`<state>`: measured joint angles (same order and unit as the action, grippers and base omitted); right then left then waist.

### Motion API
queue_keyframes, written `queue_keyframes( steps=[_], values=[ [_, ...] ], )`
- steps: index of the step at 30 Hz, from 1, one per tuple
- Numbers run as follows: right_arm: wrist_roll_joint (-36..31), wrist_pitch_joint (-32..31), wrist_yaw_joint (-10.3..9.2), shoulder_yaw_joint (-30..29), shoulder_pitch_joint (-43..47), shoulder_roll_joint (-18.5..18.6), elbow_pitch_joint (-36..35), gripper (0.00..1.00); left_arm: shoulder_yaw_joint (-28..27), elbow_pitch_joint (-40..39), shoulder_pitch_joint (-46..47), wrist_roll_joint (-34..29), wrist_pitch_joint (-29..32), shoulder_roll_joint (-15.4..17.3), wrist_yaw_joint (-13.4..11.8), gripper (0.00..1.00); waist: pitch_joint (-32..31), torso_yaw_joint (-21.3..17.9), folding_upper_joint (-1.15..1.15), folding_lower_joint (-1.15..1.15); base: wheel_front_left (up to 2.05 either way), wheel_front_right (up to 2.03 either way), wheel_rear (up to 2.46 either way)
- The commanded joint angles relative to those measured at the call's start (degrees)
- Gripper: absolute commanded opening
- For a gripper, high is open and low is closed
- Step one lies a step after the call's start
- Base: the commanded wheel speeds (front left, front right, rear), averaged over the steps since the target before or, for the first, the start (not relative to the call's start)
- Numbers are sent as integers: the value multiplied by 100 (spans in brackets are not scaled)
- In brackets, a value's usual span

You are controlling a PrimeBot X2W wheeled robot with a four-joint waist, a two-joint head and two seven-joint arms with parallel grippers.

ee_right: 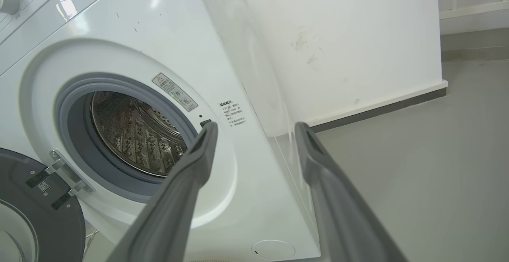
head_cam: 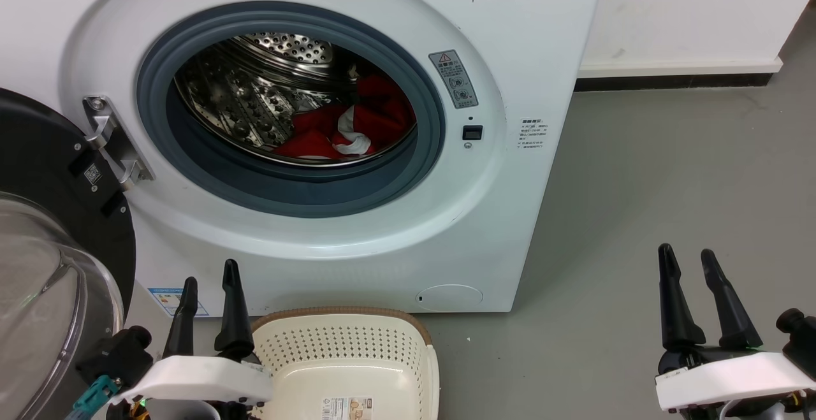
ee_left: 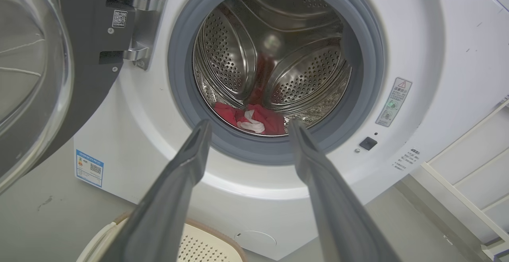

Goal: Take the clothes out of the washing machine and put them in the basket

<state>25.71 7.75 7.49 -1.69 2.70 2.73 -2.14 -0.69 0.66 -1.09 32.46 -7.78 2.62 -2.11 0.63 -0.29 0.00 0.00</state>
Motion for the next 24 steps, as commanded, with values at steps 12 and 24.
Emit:
queue_keyframes(
  steps=[12,24],
  values=[
    [-862,218,0,32,143,24,-296,100,16,-192,-109,-810,-218,27,-59,100,11,8,0,0,0,0,0],
    [-1459,365,0,50,257,24,-386,100,49,-205,-206,-1400,-367,29,-123,100,31,-5,0,0,0,0,0]
  ],
)
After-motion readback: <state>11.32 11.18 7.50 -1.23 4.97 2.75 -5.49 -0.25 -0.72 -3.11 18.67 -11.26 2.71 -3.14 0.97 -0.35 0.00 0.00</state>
